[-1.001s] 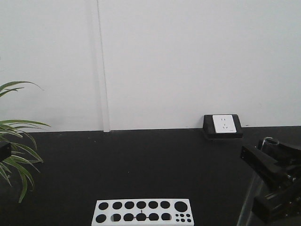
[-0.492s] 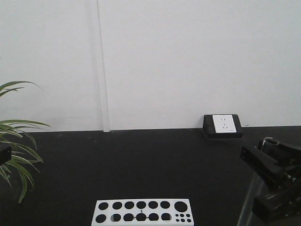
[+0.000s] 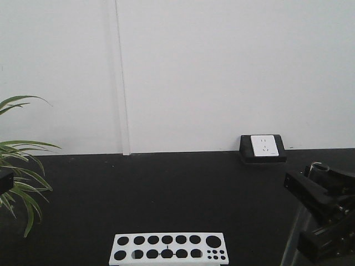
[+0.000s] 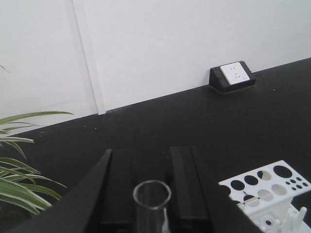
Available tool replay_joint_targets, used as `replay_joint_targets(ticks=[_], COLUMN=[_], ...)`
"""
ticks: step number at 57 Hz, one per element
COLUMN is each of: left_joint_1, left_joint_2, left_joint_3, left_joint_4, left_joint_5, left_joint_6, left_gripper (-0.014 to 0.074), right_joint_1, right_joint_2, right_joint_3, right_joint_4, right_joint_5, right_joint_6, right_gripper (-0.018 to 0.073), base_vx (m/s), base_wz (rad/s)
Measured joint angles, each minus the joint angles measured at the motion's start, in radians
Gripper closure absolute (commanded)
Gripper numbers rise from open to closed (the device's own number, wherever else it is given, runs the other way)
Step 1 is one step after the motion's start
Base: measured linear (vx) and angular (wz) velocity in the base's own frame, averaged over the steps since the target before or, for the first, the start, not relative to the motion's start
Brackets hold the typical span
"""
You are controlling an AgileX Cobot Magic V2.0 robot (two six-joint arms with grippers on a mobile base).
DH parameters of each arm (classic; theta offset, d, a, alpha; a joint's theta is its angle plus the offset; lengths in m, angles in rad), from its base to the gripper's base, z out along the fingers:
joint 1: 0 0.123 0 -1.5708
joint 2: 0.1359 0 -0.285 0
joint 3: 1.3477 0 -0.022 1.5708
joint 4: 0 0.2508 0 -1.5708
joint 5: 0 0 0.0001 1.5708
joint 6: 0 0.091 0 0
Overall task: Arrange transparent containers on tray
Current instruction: 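Drive the base to the yellow tray holding both tubes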
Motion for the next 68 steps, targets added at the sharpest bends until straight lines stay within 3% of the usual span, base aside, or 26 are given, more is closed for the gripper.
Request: replay_joint_targets(ticks=[68], left_joint_1=[0.000], left_joint_2=[0.016], left_joint_3=[0.000], left_joint_4=[0.000], left_joint_5=[-0.001], left_joint_6=[0.000], left_gripper=[0.0602], right_joint_1=[0.000], right_joint_2=[0.000], right_joint_3=[0.000], right_joint_4=[0.000], right_joint_5=[0.001], right_joint_6=[0.000], right_gripper=[0.0572], base_vx=[-0.22], base_wz=[0.12])
